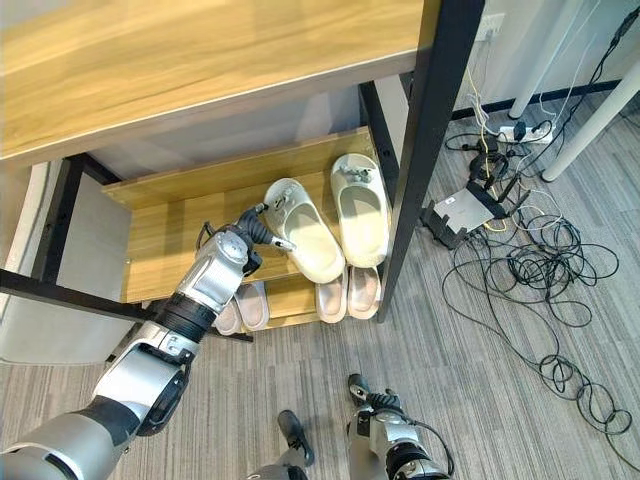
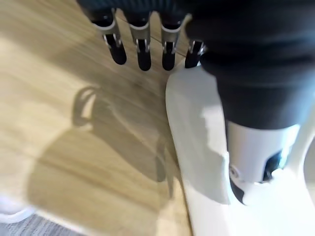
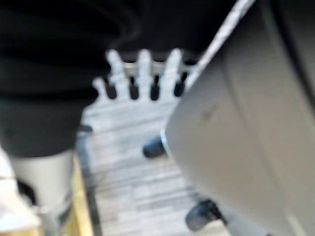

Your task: Arrange the slippers neatly on the shoe rack.

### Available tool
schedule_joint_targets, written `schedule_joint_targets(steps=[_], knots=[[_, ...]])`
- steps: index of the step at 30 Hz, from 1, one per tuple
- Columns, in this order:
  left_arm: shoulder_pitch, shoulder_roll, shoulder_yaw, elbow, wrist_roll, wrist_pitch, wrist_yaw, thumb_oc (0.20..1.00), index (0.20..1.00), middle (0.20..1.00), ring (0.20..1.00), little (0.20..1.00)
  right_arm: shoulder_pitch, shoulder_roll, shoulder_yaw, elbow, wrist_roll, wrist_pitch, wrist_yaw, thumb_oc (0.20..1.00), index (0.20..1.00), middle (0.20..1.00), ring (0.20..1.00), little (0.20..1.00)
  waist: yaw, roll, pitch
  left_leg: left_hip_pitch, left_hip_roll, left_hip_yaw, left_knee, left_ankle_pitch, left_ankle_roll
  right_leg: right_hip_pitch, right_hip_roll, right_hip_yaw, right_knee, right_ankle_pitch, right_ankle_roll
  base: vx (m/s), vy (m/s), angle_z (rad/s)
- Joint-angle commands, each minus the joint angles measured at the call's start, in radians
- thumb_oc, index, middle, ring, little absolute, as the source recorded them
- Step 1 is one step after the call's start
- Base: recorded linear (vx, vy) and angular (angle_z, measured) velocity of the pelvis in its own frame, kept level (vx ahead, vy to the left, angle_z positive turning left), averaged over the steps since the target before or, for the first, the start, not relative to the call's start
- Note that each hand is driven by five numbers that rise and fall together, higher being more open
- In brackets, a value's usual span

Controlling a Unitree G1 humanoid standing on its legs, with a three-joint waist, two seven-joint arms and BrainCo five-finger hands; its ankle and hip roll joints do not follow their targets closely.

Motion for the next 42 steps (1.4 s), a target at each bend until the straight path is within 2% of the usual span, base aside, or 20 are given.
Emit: schedule_joint_targets(steps=[1, 4, 5, 6, 7, 11, 14, 15, 16, 17, 19, 21, 29, 33, 36, 42], knots=[[-0.004, 0.038, 0.090, 0.041, -0.072, -0.118, 0.209, 1.000, 1.000, 1.000, 1.000, 1.000, 0.007, 0.086, -0.021, 0.056, 0.025, -0.014, -0.006, 1.000, 1.000, 1.000, 1.000, 1.000, -0.006, -0.015, 0.000, 0.097, 0.023, -0.048, 0.004, -0.048, -0.042, 0.104, 0.011, 0.006, -0.126, 0.097, 0.005, 0.01, -0.001, 0.06], [-0.021, 0.041, 0.134, 0.060, -0.117, -0.189, 0.360, 1.000, 1.000, 1.000, 1.000, 1.000, -0.015, 0.082, -0.032, 0.079, 0.034, -0.011, -0.005, 1.000, 1.000, 1.000, 1.000, 1.000, -0.010, -0.016, 0.002, 0.102, 0.021, -0.048, 0.004, -0.050, -0.041, 0.106, 0.011, 0.007, -0.128, 0.100, 0.007, -0.01, -0.003, 0.06], [-0.022, 0.041, 0.133, 0.061, -0.118, -0.190, 0.362, 1.000, 1.000, 1.000, 1.000, 1.000, -0.015, 0.082, -0.032, 0.079, 0.034, -0.011, -0.005, 1.000, 1.000, 1.000, 1.000, 1.000, -0.010, -0.016, 0.002, 0.102, 0.021, -0.049, 0.004, -0.050, -0.041, 0.107, 0.011, 0.007, -0.128, 0.100, 0.007, 0.00, 0.000, 0.00], [-0.013, 0.036, 0.179, 0.033, -0.153, -0.243, 0.438, 1.000, 1.000, 1.000, 1.000, 1.000, -0.015, 0.080, -0.030, 0.088, 0.032, -0.008, 0.001, 1.000, 1.000, 1.000, 1.000, 1.000, -0.013, -0.017, 0.001, 0.102, 0.020, -0.046, 0.004, -0.050, -0.039, 0.103, 0.011, 0.008, -0.127, 0.102, 0.007, 0.00, 0.000, 0.00], [0.014, 0.031, 0.210, 0.000, -0.164, -0.324, 0.495, 1.000, 1.000, 1.000, 1.000, 1.000, -0.022, 0.077, -0.032, 0.103, 0.029, -0.013, 0.003, 1.000, 1.000, 1.000, 1.000, 1.000, -0.014, -0.016, -0.001, 0.102, 0.019, -0.043, 0.004, -0.050, -0.038, 0.099, 0.012, 0.009, -0.125, 0.103, 0.008, 0.00, 0.000, 0.00], [0.032, 0.036, 0.219, -0.017, -0.158, -0.381, 0.553, 1.000, 1.000, 1.000, 1.000, 1.000, -0.036, 0.065, -0.030, 0.141, 0.020, -0.026, 0.004, 1.000, 1.000, 1.000, 1.000, 1.000, -0.015, -0.013, -0.015, 0.099, 0.017, -0.038, 0.004, -0.054, -0.036, 0.093, 0.013, 0.016, -0.123, 0.104, 0.008, 0.00, 0.000, 0.00], [0.037, 0.024, 0.228, -0.028, -0.179, -0.302, 0.520, 1.000, 1.000, 1.000, 1.000, 1.000, -0.043, 0.057, -0.038, 0.159, 0.019, -0.034, -0.002, 1.000, 1.000, 1.000, 1.000, 1.000, -0.013, -0.008, -0.017, 0.096, 0.017, -0.040, 0.004, -0.053, -0.035, 0.090, 0.013, 0.016, -0.121, 0.103, 0.008, 0.00, 0.000, 0.00], [0.065, 0.008, 0.238, -0.064, -0.189, -0.217, 0.460, 1.000, 1.000, 1.000, 1.000, 1.000, -0.040, 0.057, -0.044, 0.156, 0.019, -0.038, -0.007, 1.000, 1.000, 1.000, 1.000, 1.000, -0.009, -0.007, -0.019, 0.096, 0.016, -0.041, 0.004, -0.053, -0.034, 0.088, 0.013, 0.016, -0.119, 0.102, 0.008, 0.00, 0.000, 0.00], [0.066, 0.008, 0.238, -0.065, -0.188, -0.216, 0.458, 1.000, 1.000, 1.000, 1.000, 1.000, -0.039, 0.057, -0.044, 0.156, 0.019, -0.038, -0.007, 1.000, 1.000, 1.000, 1.000, 1.000, -0.009, -0.006, -0.019, 0.095, 0.016, -0.041, 0.004, -0.053, -0.034, 0.087, 0.013, 0.016, -0.119, 0.102, 0.008, 0.00, 0.000, 0.00], [0.084, 0.002, 0.243, -0.086, -0.190, -0.179, 0.424, 1.000, 1.000, 1.000, 1.000, 1.000, -0.035, 0.058, -0.046, 0.156, 0.019, -0.040, -0.009, 1.000, 1.000, 1.000, 1.000, 1.000, -0.007, -0.006, -0.020, 0.095, 0.017, -0.042, 0.004, -0.052, -0.034, 0.085, 0.013, 0.013, -0.118, 0.101, 0.008, 0.00, 0.000, 0.00], [0.125, -0.005, 0.235, -0.122, -0.178, -0.158, 0.376, 1.000, 1.000, 1.000, 1.000, 1.000, -0.033, 0.062, -0.048, 0.153, 0.017, -0.046, -0.011, 1.000, 1.000, 1.000, 1.000, 1.000, -0.002, -0.007, -0.021, 0.094, 0.017, -0.042, 0.004, -0.052, -0.034, 0.085, 0.013, 0.012, -0.116, 0.099, 0.009, 0.00, 0.000, 0.00], [0.154, -0.021, 0.224, -0.129, -0.179, -0.182, 0.369, 1.000, 1.000, 1.000, 1.000, 1.000, -0.041, 0.064, -0.045, 0.153, 0.015, -0.051, -0.014, 1.000, 1.000, 1.000, 1.000, 1.000, 0.002, -0.008, -0.020, 0.091, 0.017, -0.042, 0.004, -0.052, -0.034, 0.080, 0.013, 0.010, -0.114, 0.098, 0.010, 0.00, 0.000, 0.00], [0.172, -0.071, 0.243, -0.060, -0.251, -0.184, 0.423, 1.000, 1.000, 1.000, 1.000, 1.000, -0.058, 0.063, -0.050, 0.141, 0.030, -0.037, -0.025, 1.000, 1.000, 1.000, 1.000, 1.000, 0.002, -0.013, -0.015, 0.073, 0.016, -0.044, 0.004, -0.050, -0.031, 0.054, 0.014, 0.011, -0.110, 0.104, 0.009, 0.00, 0.000, 0.00], [0.174, -0.103, 0.224, -0.060, -0.277, -0.236, 0.425, 1.000, 1.000, 1.000, 1.000, 1.000, -0.062, 0.064, -0.046, 0.145, 0.032, -0.041, -0.026, 1.000, 1.000, 1.000, 1.000, 1.000, 0.004, -0.017, -0.017, 0.067, 0.015, -0.047, 0.004, -0.049, -0.031, 0.052, 0.014, 0.008, -0.110, 0.103, 0.008, 0.00, 0.000, 0.00], [0.170, -0.108, 0.221, -0.055, -0.282, -0.245, 0.426, 1.000, 1.000, 1.000, 1.000, 1.000, -0.065, 0.064, -0.045, 0.146, 0.032, -0.042, -0.027, 1.000, 1.000, 1.000, 1.000, 1.000, 0.004, -0.017, -0.017, 0.066, 0.015, -0.047, 0.004, -0.049, -0.031, 0.051, 0.015, 0.008, -0.110, 0.103, 0.007, 0.00, 0.000, 0.00], [0.109, -0.171, 0.202, 0.002, -0.343, -0.312, 0.464, 1.000, 1.000, 1.000, 1.000, 1.000, -0.078, 0.057, -0.041, 0.162, 0.022, -0.048, -0.021, 1.000, 1.000, 1.000, 1.000, 1.000, -0.006, -0.015, -0.016, 0.058, 0.012, -0.044, 0.004, -0.053, -0.028, 0.037, 0.014, 0.013, -0.111, 0.110, 0.008, 0.00, 0.000, 0.00]])
